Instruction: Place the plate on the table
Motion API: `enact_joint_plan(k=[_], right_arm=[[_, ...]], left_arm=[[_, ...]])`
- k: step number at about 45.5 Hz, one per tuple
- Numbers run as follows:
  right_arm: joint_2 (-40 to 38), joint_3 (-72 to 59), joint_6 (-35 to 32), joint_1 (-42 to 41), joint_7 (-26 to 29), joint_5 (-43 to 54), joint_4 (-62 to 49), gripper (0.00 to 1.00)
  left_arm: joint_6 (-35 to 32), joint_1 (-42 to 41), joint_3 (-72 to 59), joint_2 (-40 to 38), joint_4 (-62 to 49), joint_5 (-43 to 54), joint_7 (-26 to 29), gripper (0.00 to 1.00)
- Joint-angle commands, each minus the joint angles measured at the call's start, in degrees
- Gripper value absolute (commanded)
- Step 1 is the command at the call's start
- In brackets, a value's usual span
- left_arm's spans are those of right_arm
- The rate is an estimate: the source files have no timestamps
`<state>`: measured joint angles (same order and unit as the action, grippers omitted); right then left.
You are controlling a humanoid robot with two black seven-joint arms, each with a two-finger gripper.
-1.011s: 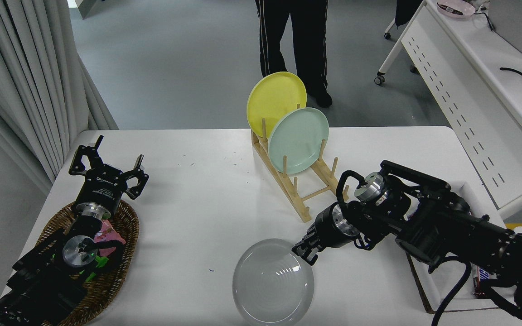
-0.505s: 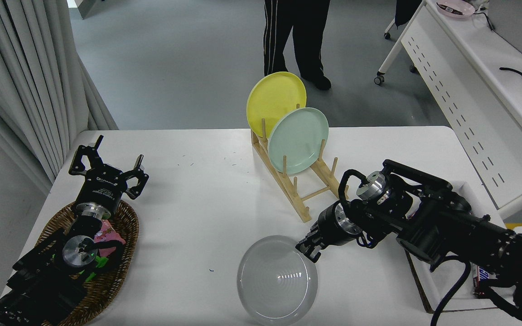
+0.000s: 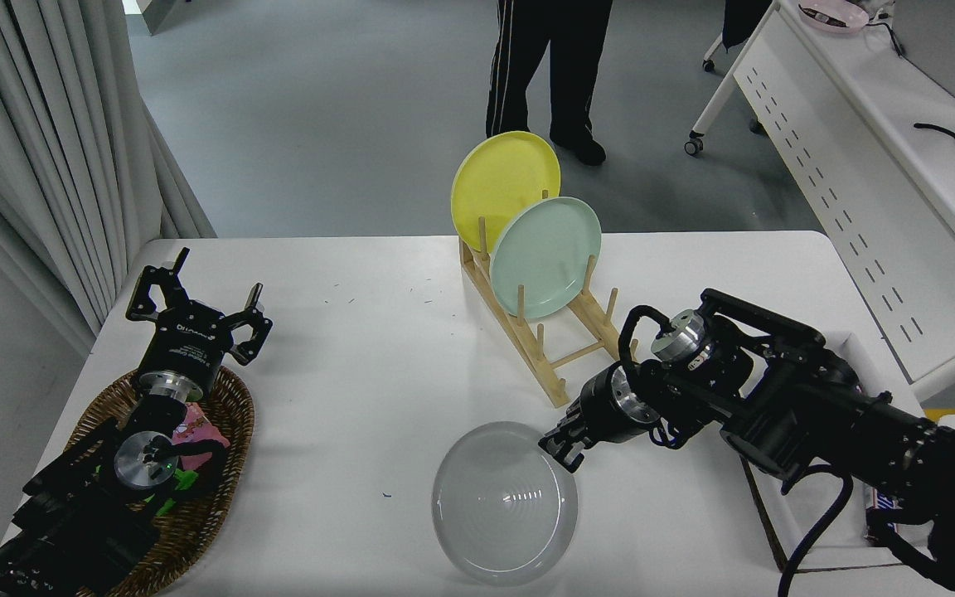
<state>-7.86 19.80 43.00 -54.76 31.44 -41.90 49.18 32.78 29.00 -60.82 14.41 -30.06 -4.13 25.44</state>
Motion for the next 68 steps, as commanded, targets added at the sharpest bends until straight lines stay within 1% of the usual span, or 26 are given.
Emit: enact_joint_plan(k=[1,21,22,24,25,26,28,29,35,38,39,45,51,56,68], right_arm=[[1.1,0.7,-0.5,0.0,0.0,0.4,-1.1,0.00],[1.7,0.6,-0.5,0.2,0.0,0.5,-1.7,0.00],[1.7,0.6,-0.5,0.2,0.0,0.5,-1.7,0.03],[1.8,0.6,-0.5,0.2,-0.1,0.5,-1.7,0.24],[2.0,0.6,-0.5,0.2,-0.1,0.5,-1.8,0.31],[2.1,0.6,-0.5,0.2,-0.1,0.4,-2.0,0.34],[2.3,0.6,-0.5,0.2,-0.1,0.5,-2.2,0.36],[2.3,0.6,-0.5,0.2,-0.1,0.4,-2.3,0.40],[2.4,0.6,-1.4,0.4,-0.1,0.5,-2.5,0.73],[2.4,0.7,-2.3,0.5,-0.1,0.5,-2.4,0.94],[2.4,0.6,-2.6,0.5,-0.1,0.5,-2.4,1.00],[2.3,0.6,-5.9,0.4,-0.1,0.6,-2.0,1.00],[2.4,1.1,-12.7,0.2,-0.1,1.3,-1.5,1.00],[2.3,5.0,-20.4,0.4,-0.1,1.4,0.2,1.00],[2.3,12.0,-43.4,0.7,-0.5,3.5,0.7,1.00]], left_arm=[[0.0,0.0,0.0,0.0,0.0,0.0,0.1,1.00],[0.0,0.0,0.0,0.0,0.0,0.0,0.0,1.00],[0.0,0.0,0.0,0.0,0.0,0.0,0.1,1.00],[0.0,0.0,0.0,0.0,0.0,0.0,0.1,1.00],[0.0,0.0,0.0,0.0,0.0,0.0,0.0,1.00],[0.0,0.0,0.0,0.0,0.0,0.0,0.0,1.00],[0.0,0.0,0.0,0.0,0.0,0.0,0.0,1.00],[0.0,0.0,0.0,0.0,0.0,0.0,0.1,1.00],[0.0,0.0,0.0,0.0,0.0,0.0,0.1,1.00],[0.0,0.0,0.0,0.0,0.0,0.0,0.0,1.00],[0.0,0.0,0.0,0.0,0.0,0.0,0.0,1.00],[0.0,0.0,0.0,0.0,0.0,0.0,0.0,1.00],[0.0,0.0,0.0,0.0,0.0,0.0,0.0,1.00],[0.0,0.0,0.0,0.0,0.0,0.0,0.0,1.00],[0.0,0.0,0.0,0.0,0.0,0.0,0.0,1.00]])
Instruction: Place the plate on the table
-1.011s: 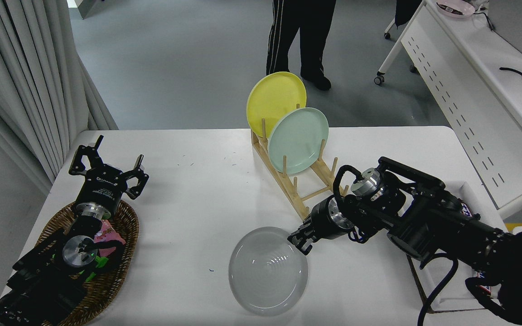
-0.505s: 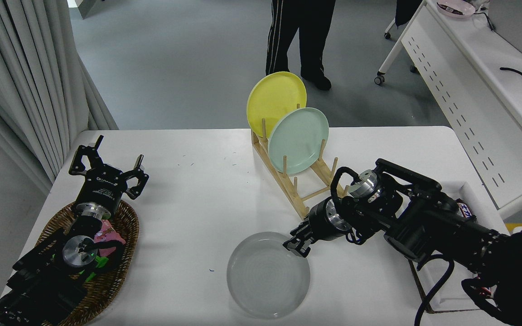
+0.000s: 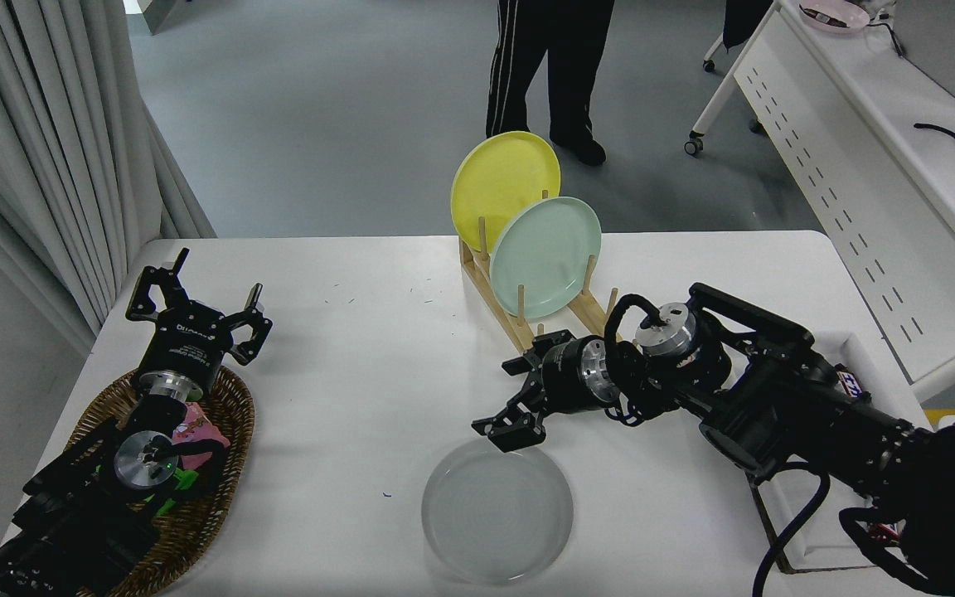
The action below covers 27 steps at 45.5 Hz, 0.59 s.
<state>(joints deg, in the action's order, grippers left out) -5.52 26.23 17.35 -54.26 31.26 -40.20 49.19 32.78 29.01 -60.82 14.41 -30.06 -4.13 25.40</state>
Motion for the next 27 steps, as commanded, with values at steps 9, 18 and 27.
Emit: enact_joint_plan(k=[9,18,27], right_arm=[[1.0,13.4,-25.7,0.9,-6.9,6.5,0.6,1.00],[1.0,17.0,-26.9,0.6,-18.9,11.1,2.1,1.00],[1.0,25.3,-26.0,0.8,-37.3,22.1,1.4,1.00]], left_arm=[[0.0,0.0,0.0,0.0,0.0,0.0,0.0,1.00],[-0.1,0.0,0.0,0.0,0.0,0.0,0.0,1.00],[0.0,0.0,0.0,0.0,0.0,0.0,0.0,1.00]])
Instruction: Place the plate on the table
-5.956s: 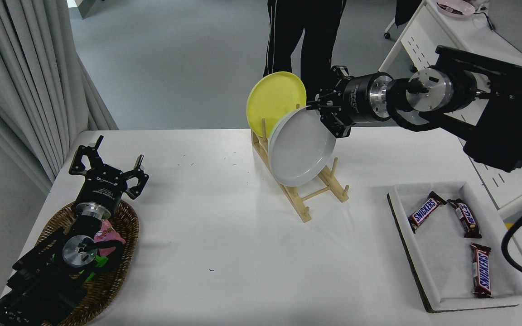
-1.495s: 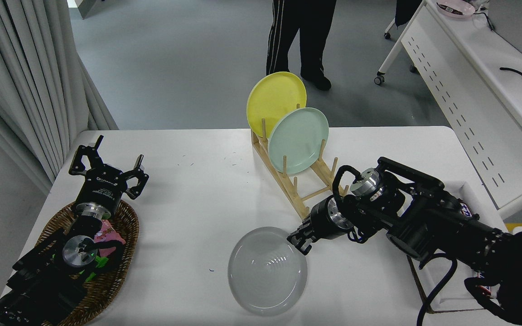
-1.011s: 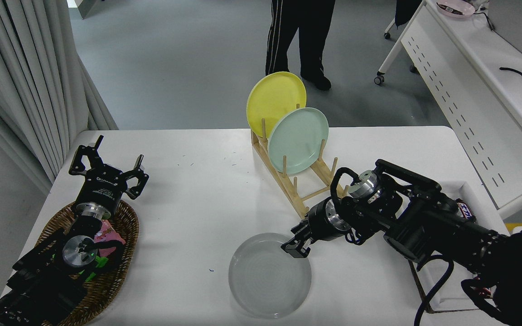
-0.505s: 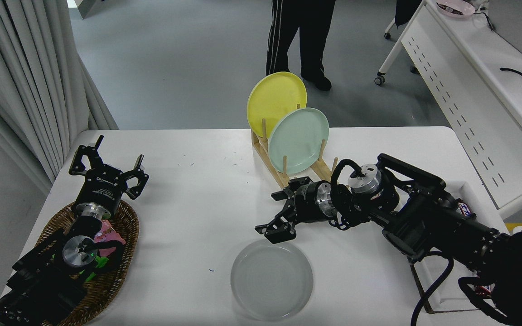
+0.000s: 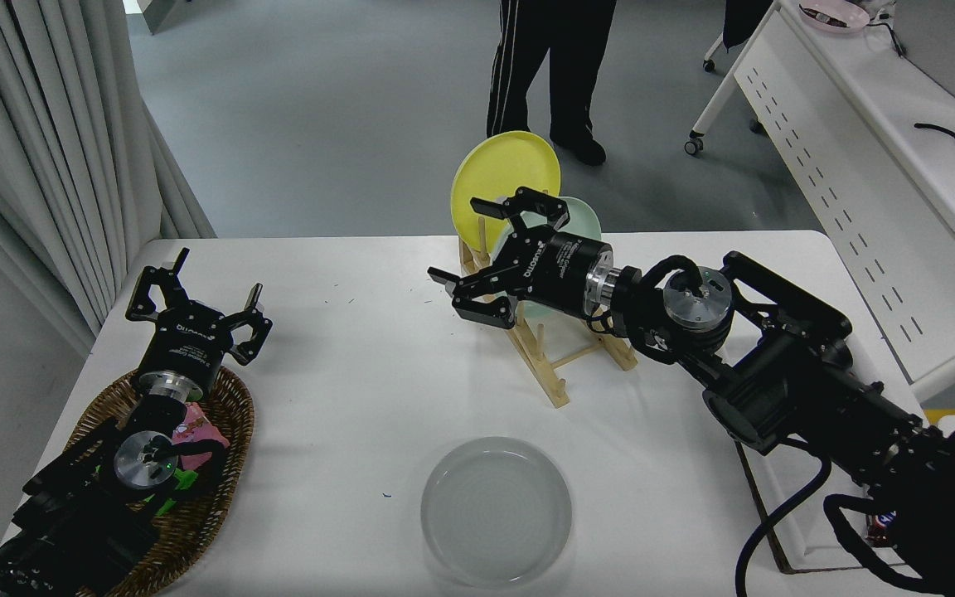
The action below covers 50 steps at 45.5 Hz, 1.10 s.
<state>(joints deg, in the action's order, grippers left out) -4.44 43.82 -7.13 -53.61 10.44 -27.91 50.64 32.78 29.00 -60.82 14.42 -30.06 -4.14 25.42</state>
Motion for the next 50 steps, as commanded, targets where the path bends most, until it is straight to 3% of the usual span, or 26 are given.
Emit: enact_joint_plan(k=[1,7,19,25,32,50], right_arm=[[-0.1,8.6,-1.5,0.3,-16.7,10.5,-0.1,1.00],[-1.2,13.2,-0.5,0.5,-16.9,13.9,-2.8,1.00],[-10.6,13.9,12.8,3.2,-17.0,26.2,-6.1,1.00],[-12.7,14.0,12.4,5.2,-18.3,26.8,-5.6,1.00],[-12.3,13.9,9.9,7.6,-24.8,29.8,-5.2,1.00],[-11.0,13.1,6.6,15.7,-27.1,30.8,-4.8,1.00]], left_arm=[[0.0,0.0,0.0,0.0,0.0,0.0,0.1,1.00],[0.0,0.0,0.0,0.0,0.0,0.0,0.0,1.00],[0.0,0.0,0.0,0.0,0.0,0.0,0.0,1.00],[0.0,0.0,0.0,0.0,0.0,0.0,0.0,1.00],[-0.1,0.0,0.0,0.0,0.0,0.0,0.0,1.00],[0.0,0.0,0.0,0.0,0.0,0.0,0.0,1.00]])
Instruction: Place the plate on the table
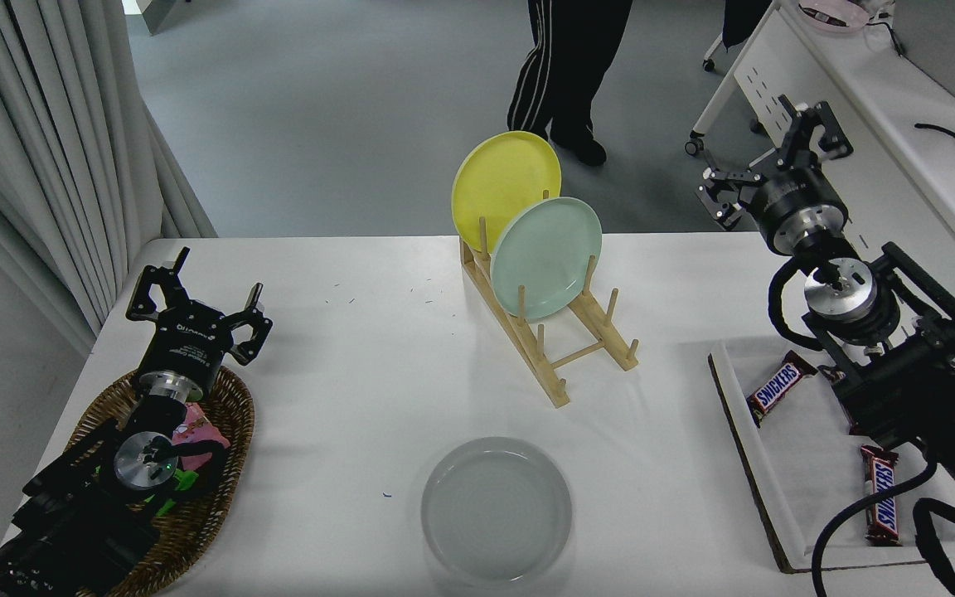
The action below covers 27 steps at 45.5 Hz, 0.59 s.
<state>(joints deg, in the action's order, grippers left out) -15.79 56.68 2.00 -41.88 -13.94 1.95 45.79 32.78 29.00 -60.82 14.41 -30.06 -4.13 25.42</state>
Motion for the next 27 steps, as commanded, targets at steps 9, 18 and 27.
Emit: enact_joint_plan(k=[9,18,27], right_arm=[[1.6,0.3,-4.7,6.1,-8.0,0.8,-1.3,1.00],[1.6,-0.7,-8.3,9.4,-7.9,0.2,-3.0,1.00],[4.2,-0.6,-9.6,9.5,-7.9,-0.1,-7.4,1.00]], left_arm=[[0.0,0.0,0.0,0.0,0.0,0.0,0.1,1.00],[0.0,0.0,0.0,0.0,0.0,0.0,0.0,1.00],[0.0,0.0,0.0,0.0,0.0,0.0,0.1,1.00]])
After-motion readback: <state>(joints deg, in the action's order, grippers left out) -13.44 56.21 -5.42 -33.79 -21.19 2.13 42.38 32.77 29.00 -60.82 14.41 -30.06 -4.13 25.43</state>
